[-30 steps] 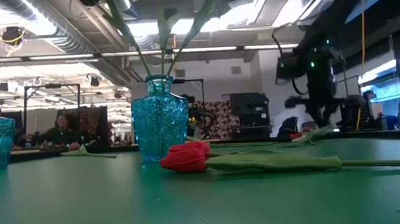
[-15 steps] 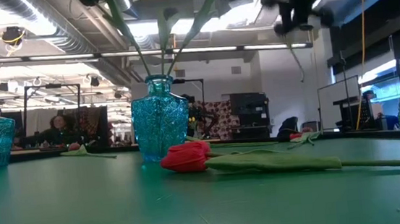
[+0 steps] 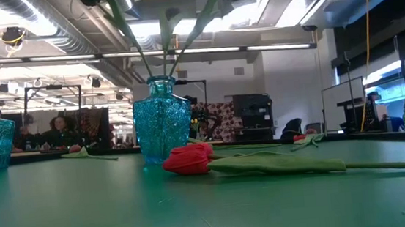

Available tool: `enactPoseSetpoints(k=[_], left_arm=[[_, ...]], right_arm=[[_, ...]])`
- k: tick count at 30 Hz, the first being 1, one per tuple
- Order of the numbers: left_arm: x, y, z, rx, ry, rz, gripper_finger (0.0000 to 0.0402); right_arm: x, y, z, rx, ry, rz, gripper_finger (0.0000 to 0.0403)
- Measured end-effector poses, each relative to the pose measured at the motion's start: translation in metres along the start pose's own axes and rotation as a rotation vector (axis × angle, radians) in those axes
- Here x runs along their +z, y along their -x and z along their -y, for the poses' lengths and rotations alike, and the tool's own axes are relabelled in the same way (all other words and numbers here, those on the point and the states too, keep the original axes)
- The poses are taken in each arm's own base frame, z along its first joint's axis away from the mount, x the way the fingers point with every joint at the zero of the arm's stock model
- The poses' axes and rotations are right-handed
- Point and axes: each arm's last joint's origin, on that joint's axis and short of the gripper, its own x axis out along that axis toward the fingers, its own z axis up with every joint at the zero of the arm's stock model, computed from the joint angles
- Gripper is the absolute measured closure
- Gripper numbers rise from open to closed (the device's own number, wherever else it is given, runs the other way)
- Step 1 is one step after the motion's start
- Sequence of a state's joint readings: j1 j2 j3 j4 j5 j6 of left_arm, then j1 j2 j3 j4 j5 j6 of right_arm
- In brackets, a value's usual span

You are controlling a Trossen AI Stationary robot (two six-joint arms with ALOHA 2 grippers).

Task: Sort flowers into vase by color
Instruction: Put the black tulip into the right blue vase

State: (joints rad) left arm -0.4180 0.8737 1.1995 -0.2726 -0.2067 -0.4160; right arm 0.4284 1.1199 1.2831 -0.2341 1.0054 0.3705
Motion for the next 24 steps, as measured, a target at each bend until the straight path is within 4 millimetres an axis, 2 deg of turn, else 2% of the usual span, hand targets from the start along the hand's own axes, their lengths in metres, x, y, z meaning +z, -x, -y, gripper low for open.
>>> enactPoseSetpoints(k=[5, 9, 14, 19, 22, 24], left_arm=[[-0.002, -0.001, 0.004, 0.054, 0.056, 0.024, 0.0238], [-0.003, -0.002, 0.002, 0.148, 0.087, 0.06, 0.0238], [-0.006, -0.003, 0.0, 0.18, 0.179, 0.052, 0.0238], [-0.011, -0.004, -0.001, 0.173, 0.235, -0.005, 0.0238], [-0.011, -0.004, -0.001, 0.167, 0.238, -0.013, 0.0238], [-0.012, -0.003, 0.001, 0.155, 0.219, -0.021, 0.0238]], right_arm=[[-0.017, 0.035, -0.042, 0.16, 0.018, -0.009, 0.0396], [-0.037, 0.047, -0.075, 0.253, 0.114, 0.013, 0.0399], [-0.06, 0.035, -0.105, 0.361, 0.185, 0.069, 0.0399], [-0.085, 0.011, -0.12, 0.564, 0.387, 0.095, 0.0391], [-0.088, -0.004, -0.123, 0.628, 0.363, 0.132, 0.0388], [-0.086, -0.013, -0.125, 0.656, 0.394, 0.222, 0.0395]])
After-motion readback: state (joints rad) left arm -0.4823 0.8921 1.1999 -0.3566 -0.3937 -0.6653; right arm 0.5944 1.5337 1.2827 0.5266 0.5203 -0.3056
